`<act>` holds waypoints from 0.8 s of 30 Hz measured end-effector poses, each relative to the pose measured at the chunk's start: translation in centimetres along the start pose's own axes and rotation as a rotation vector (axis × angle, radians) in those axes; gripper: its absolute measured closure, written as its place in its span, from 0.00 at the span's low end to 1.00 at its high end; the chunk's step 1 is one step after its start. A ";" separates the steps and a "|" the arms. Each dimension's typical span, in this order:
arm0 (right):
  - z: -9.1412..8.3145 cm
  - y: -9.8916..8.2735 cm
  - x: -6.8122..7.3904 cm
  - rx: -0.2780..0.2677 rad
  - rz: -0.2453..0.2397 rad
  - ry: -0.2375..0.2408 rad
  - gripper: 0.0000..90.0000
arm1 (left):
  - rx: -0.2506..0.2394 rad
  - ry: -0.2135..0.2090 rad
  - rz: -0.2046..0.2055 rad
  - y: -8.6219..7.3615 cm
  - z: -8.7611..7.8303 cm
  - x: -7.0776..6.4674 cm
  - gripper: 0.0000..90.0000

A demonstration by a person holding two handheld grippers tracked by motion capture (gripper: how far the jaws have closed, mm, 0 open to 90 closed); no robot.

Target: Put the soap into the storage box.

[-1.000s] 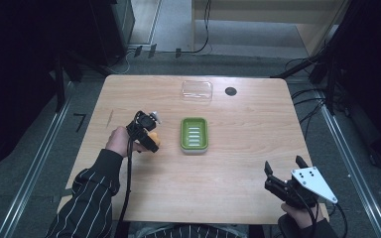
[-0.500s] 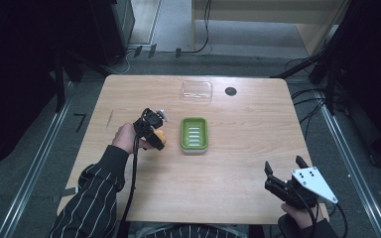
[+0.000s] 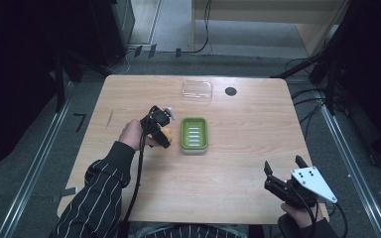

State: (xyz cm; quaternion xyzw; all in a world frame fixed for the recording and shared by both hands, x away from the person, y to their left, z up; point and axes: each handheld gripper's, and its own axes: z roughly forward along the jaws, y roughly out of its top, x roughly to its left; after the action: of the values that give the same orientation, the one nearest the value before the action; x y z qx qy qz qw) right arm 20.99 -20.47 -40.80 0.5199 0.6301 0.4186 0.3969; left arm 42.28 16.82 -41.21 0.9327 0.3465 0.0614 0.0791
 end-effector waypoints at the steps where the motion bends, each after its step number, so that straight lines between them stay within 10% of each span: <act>1: 0.0 0.0 0.0 -0.001 0.001 0.000 0.15 | 0.003 -0.002 0.003 0.1 0.0 0.0 0.31; 24: -0.1 -0.1 -0.2 0.001 0.004 -0.002 0.15 | -0.044 -0.010 0.038 2.2 -1.1 -0.5 0.31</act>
State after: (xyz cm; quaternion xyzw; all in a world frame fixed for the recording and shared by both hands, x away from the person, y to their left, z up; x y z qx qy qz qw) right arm 20.94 -20.68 -40.86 0.5218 0.6289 0.4184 0.3965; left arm 43.14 15.00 -39.78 0.9374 0.3269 0.0660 0.1002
